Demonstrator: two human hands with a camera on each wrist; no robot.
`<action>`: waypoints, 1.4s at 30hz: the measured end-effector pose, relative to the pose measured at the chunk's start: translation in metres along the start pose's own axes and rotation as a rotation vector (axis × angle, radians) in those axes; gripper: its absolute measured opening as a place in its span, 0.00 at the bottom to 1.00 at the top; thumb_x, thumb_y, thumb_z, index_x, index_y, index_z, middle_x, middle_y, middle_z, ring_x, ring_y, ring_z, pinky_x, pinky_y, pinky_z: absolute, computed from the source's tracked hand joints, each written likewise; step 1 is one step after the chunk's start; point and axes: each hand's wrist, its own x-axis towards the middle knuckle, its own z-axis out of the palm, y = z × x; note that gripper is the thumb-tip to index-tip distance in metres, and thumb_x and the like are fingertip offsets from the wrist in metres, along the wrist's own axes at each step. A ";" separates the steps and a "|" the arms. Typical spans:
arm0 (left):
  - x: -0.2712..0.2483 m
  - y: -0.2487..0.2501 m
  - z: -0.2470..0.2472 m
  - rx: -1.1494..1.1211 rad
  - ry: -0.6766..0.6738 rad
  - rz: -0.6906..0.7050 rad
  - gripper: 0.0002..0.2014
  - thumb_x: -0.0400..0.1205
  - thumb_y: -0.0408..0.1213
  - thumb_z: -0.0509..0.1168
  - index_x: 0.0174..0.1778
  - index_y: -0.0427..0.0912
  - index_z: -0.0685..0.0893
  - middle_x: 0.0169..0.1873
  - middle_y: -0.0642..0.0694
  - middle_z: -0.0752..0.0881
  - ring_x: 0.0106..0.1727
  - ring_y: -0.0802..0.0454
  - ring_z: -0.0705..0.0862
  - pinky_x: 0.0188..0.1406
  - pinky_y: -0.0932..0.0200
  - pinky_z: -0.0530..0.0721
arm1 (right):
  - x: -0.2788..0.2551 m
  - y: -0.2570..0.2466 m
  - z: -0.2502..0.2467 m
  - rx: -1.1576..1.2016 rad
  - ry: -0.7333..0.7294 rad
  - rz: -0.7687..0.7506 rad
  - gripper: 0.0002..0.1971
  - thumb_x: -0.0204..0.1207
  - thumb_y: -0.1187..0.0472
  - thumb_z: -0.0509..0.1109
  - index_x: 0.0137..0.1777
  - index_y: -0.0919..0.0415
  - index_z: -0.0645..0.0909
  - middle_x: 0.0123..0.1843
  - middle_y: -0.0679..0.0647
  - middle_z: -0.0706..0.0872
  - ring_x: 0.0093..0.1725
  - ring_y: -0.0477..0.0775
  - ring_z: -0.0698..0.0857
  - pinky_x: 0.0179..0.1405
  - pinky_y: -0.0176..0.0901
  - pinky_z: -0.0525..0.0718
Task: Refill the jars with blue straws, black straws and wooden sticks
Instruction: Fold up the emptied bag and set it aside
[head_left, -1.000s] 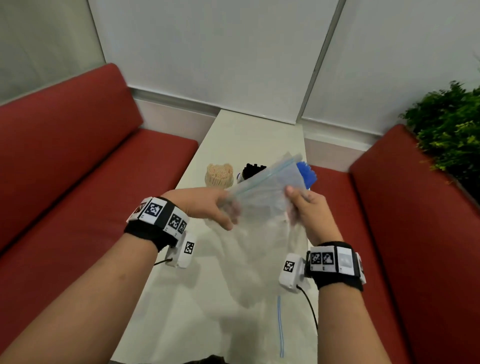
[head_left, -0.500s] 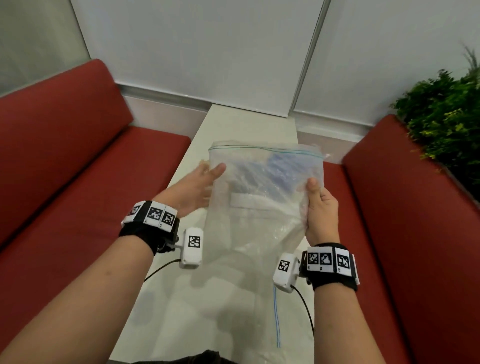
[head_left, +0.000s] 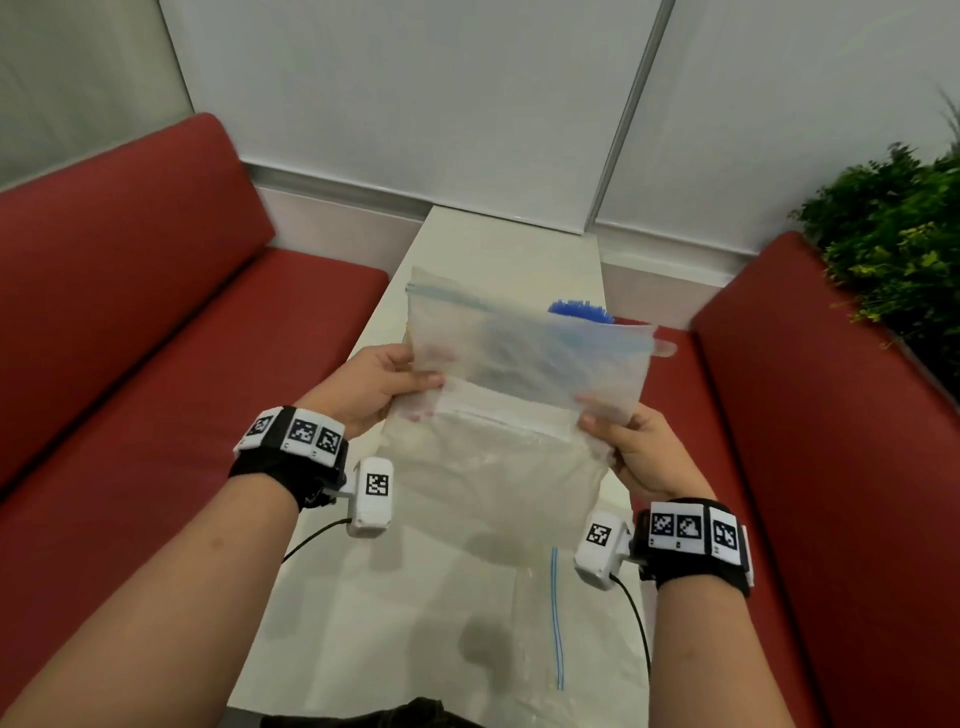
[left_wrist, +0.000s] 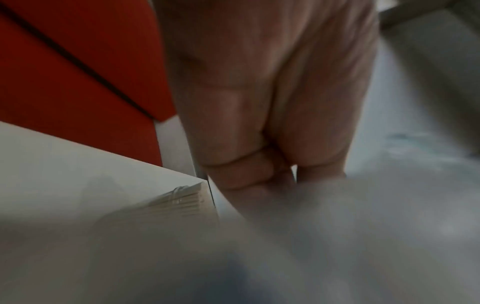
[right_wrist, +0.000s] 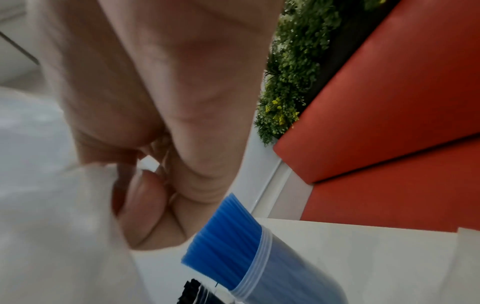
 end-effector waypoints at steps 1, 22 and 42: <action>-0.002 0.003 -0.002 0.027 -0.012 0.000 0.14 0.80 0.19 0.68 0.48 0.40 0.94 0.43 0.43 0.94 0.37 0.49 0.91 0.28 0.58 0.89 | -0.002 -0.001 -0.003 0.002 0.009 -0.019 0.13 0.72 0.74 0.72 0.47 0.58 0.95 0.45 0.56 0.94 0.40 0.52 0.90 0.38 0.39 0.88; 0.029 0.039 0.069 0.802 -0.594 0.057 0.16 0.73 0.37 0.81 0.56 0.55 0.92 0.51 0.48 0.94 0.55 0.51 0.91 0.59 0.57 0.88 | -0.020 -0.035 0.004 -0.757 -0.409 0.197 0.40 0.60 0.42 0.88 0.73 0.30 0.78 0.74 0.39 0.83 0.74 0.43 0.80 0.75 0.48 0.76; 0.008 -0.232 0.187 1.003 -0.082 -0.661 0.53 0.71 0.53 0.83 0.80 0.28 0.60 0.76 0.32 0.73 0.77 0.35 0.75 0.74 0.48 0.77 | -0.107 0.172 -0.059 -0.908 0.703 1.016 0.59 0.71 0.49 0.82 0.89 0.46 0.41 0.89 0.65 0.49 0.86 0.71 0.53 0.81 0.72 0.58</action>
